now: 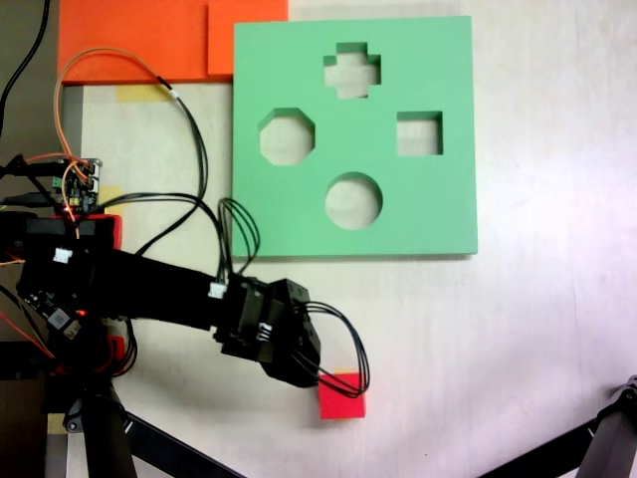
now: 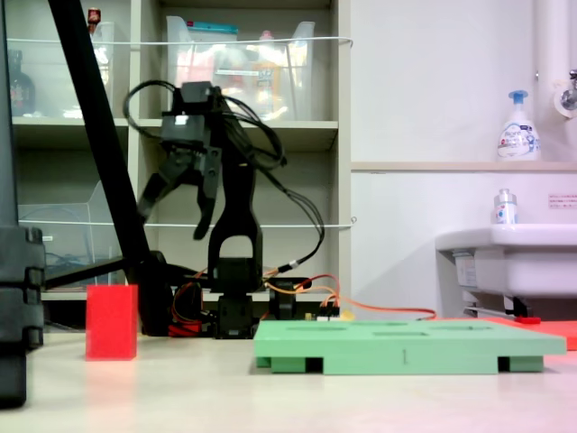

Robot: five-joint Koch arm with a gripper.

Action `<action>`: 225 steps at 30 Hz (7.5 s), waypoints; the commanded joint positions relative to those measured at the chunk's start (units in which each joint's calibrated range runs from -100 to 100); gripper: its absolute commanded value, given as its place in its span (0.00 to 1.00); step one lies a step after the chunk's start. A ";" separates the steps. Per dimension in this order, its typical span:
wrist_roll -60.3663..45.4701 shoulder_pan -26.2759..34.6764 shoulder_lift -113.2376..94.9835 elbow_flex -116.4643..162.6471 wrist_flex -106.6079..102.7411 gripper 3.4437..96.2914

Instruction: Put the square block into the corresponding hole

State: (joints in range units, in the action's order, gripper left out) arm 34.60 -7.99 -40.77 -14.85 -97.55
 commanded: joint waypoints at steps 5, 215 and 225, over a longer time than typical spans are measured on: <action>-0.44 -3.27 19.54 -8.58 -2.45 0.82; -21.68 8.21 -59.09 74.67 83.83 0.53; -29.21 8.60 -59.23 114.85 109.73 0.50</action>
State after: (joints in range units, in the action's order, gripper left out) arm 7.40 0.46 -99.32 99.12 11.50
